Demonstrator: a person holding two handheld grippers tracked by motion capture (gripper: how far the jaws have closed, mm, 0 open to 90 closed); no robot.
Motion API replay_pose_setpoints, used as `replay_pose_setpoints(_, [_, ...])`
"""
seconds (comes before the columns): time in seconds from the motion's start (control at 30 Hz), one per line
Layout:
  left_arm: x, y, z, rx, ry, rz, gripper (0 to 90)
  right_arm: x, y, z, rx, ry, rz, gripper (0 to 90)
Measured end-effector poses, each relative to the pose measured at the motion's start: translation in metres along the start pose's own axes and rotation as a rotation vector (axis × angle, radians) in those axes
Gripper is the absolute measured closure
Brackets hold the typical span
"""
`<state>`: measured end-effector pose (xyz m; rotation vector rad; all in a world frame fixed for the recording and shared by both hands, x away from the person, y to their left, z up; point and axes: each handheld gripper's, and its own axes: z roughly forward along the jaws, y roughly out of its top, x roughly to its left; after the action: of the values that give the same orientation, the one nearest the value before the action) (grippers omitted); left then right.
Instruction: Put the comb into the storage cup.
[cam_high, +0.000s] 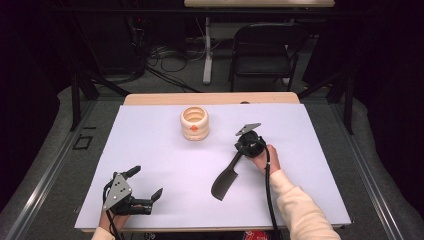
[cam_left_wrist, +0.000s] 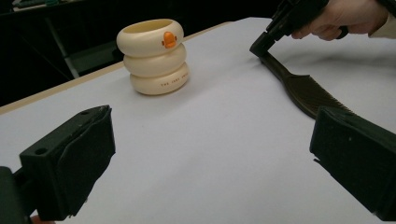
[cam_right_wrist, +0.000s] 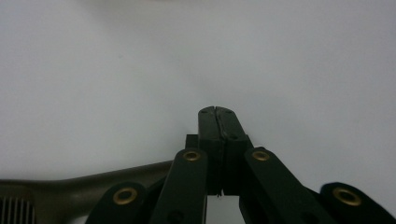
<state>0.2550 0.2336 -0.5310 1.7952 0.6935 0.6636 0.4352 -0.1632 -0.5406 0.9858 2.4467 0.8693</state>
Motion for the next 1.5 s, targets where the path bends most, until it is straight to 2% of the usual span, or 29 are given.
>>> replay_pose_setpoints(0.47, [0.0,0.0,0.0,0.002,0.001,-0.001,0.3,-0.002,-0.006,-0.008,0.034,-0.024,-0.006,90.0])
replay_pose_setpoints(0.67, [0.0,0.0,-0.001,0.001,0.001,0.0,0.3,0.0,-0.009,-0.011,0.071,-0.04,-0.009,90.0])
replay_pose_setpoints(0.83, [0.0,0.0,-0.001,0.002,0.001,0.001,0.3,-0.001,-0.01,-0.013,0.084,-0.035,-0.004,90.0])
replay_pose_setpoints(0.87, [0.0,0.0,-0.001,0.003,0.002,0.001,0.3,0.0,-0.011,-0.015,0.093,-0.034,0.009,90.0])
replay_pose_setpoints(0.9, [0.0,0.0,-0.001,0.002,0.002,0.0,0.3,-0.001,-0.011,-0.015,0.09,-0.032,-0.003,90.0])
replay_pose_setpoints(1.17, [0.0,0.0,-0.001,0.003,0.005,0.0,0.3,0.001,-0.014,-0.02,0.115,-0.022,-0.014,90.0])
replay_pose_setpoints(1.5, [0.0,0.0,-0.001,0.003,0.002,0.001,0.3,0.007,-0.019,-0.027,0.148,-0.01,-0.01,90.0])
